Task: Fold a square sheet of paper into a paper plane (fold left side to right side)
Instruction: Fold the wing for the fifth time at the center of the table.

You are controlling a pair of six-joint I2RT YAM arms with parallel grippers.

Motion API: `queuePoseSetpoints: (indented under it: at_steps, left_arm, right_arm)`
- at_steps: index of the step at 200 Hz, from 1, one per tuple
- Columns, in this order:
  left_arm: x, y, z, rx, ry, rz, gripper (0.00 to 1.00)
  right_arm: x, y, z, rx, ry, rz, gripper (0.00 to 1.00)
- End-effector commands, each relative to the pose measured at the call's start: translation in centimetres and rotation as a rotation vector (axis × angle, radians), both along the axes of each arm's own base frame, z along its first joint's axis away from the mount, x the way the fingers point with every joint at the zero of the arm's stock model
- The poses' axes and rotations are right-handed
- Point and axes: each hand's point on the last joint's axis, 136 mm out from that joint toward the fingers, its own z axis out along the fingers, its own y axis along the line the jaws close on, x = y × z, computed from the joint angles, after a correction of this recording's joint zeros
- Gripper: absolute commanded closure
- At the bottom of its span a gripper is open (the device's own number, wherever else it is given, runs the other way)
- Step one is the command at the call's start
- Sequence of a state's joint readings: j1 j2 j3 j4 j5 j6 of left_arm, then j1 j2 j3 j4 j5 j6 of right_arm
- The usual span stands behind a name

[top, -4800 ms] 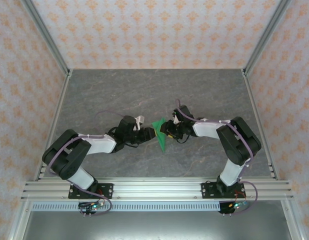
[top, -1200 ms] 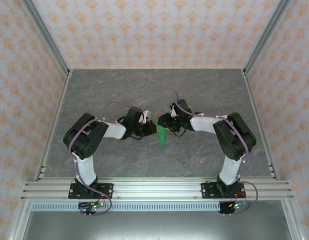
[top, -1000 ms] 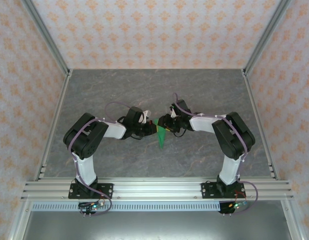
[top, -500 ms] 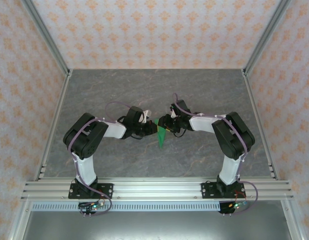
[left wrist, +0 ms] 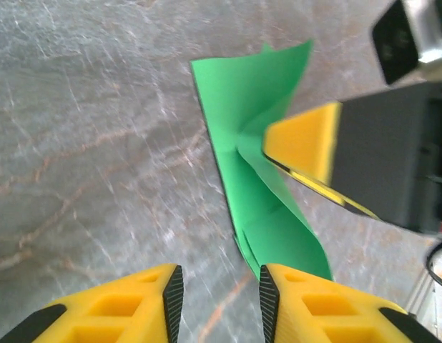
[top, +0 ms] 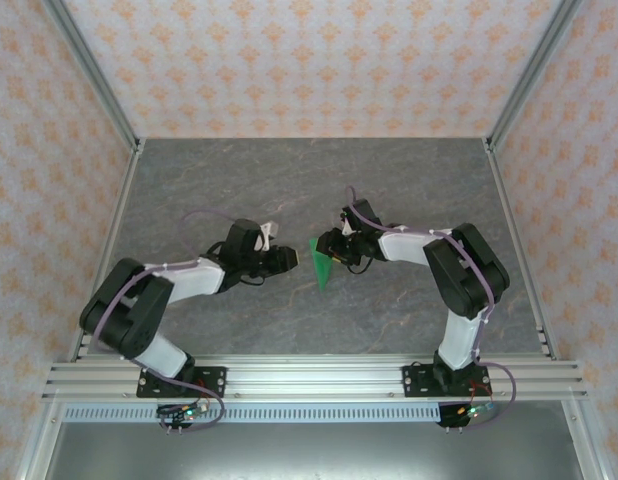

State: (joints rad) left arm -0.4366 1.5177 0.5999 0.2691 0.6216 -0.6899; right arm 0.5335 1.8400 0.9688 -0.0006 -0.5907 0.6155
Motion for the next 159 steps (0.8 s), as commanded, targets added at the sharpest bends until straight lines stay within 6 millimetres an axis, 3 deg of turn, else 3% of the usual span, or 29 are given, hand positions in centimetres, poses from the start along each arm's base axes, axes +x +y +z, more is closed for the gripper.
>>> queuePoseSetpoints:
  at_steps: [1, 33, 66, 115, 159]
  left_arm:
    - [-1.3, -0.2, 2.1, -0.077, -0.013, -0.001, 0.68]
    - [-2.6, -2.1, 6.1, -0.155, -0.076, -0.034, 0.73]
    - [-3.3, -5.3, 8.0, -0.225, -0.092, -0.080, 0.79]
    - [-3.5, -9.7, 7.5, -0.240, -0.075, -0.158, 0.83]
    - [-2.5, -10.9, 5.4, -0.217, -0.043, -0.164, 0.83]
  right_arm:
    - [-2.3, -2.1, -4.6, -0.138, 0.122, -0.014, 0.54]
    - [-2.3, -1.9, -4.6, -0.140, 0.121, -0.009, 0.54]
    - [-2.4, -1.8, -4.6, -0.146, 0.120, -0.005, 0.54]
    - [-2.6, -1.8, -4.8, -0.154, 0.125, 0.001, 0.54]
    - [-2.7, -1.7, -4.7, -0.152, 0.123, 0.006, 0.54]
